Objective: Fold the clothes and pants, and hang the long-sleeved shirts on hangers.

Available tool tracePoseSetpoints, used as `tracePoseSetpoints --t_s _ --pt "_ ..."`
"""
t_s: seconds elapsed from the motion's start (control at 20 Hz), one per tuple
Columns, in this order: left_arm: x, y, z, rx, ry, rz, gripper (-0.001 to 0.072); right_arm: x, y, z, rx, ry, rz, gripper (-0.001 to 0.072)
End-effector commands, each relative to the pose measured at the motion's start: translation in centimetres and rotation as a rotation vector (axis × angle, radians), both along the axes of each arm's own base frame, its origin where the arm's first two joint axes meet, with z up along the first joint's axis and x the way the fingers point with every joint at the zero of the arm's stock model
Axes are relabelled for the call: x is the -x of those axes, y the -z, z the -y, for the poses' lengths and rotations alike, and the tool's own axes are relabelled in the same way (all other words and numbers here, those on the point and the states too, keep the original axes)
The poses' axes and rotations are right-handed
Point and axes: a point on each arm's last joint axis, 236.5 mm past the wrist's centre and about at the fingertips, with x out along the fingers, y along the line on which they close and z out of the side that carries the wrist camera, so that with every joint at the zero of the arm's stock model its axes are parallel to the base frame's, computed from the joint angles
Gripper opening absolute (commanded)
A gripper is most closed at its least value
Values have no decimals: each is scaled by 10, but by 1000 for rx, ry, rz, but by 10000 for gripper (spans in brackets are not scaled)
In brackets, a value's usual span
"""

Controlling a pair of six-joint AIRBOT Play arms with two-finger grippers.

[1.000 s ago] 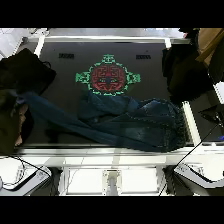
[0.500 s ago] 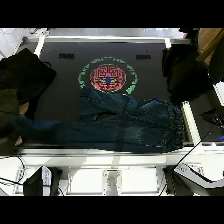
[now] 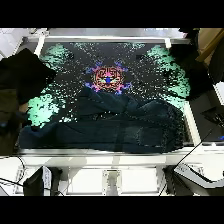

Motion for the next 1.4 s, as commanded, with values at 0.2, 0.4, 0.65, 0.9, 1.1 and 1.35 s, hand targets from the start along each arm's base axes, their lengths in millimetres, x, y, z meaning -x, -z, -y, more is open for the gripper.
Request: tracePoseSetpoints --t_s 0.2,0.4,0.65,0.9,1.1,1.35 --pt "-100 21 142 218 604 -63 584 -19 -14 -2 -28 29 90 385" --pt "-102 117 219 36 957 -448 584 -18 -14 -3 -31 25 87 385" --pt "-90 172 268 -98 1184 -630 584 -18 -13 -2 -28 26 86 385" --pt "-95 186 224 -332 1167 -728 583 -19 -13 -1 -26 28 87 385" --pt "-121 187 191 -474 1015 -724 424 -20 -13 0 -23 33 90 385" --pt "-143 171 203 -494 1010 -634 20 -20 -13 0 -24 33 90 384"
